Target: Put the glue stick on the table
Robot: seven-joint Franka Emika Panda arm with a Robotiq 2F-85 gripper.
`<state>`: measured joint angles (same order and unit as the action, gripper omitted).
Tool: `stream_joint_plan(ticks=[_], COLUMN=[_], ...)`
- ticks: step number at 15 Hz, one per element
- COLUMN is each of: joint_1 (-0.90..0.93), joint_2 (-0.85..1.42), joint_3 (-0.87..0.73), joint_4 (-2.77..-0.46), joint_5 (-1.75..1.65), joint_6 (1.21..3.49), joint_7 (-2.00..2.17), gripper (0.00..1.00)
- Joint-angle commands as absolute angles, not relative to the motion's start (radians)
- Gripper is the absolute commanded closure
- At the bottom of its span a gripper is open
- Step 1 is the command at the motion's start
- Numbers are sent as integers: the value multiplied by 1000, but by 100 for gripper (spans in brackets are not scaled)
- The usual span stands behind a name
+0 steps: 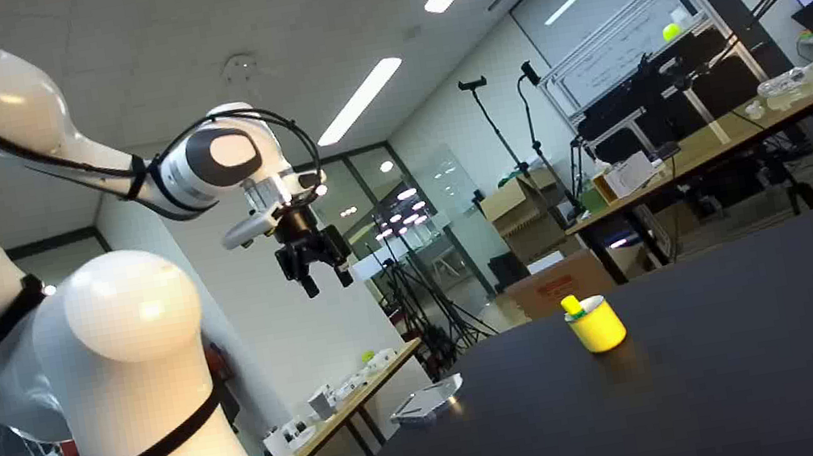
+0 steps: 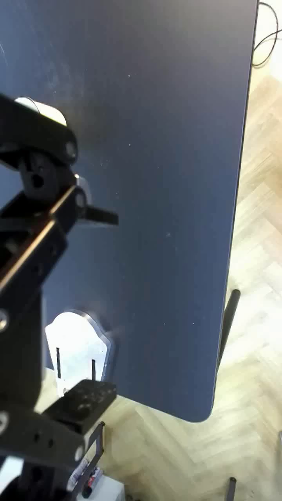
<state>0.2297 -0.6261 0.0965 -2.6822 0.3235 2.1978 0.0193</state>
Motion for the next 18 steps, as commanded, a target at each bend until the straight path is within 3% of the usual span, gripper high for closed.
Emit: stream_joint_plan(ticks=[1, 9, 18], joint_1=[226, 216, 66], joint_2=[-626, -605, -269], joint_3=[99, 88, -53], joint_4=[-2680, -2663, -2368], joint_5=[325, 300, -83], joint_6=[2194, 2175, 1970], joint_7=[18, -9, -408], gripper=[0, 0, 0])
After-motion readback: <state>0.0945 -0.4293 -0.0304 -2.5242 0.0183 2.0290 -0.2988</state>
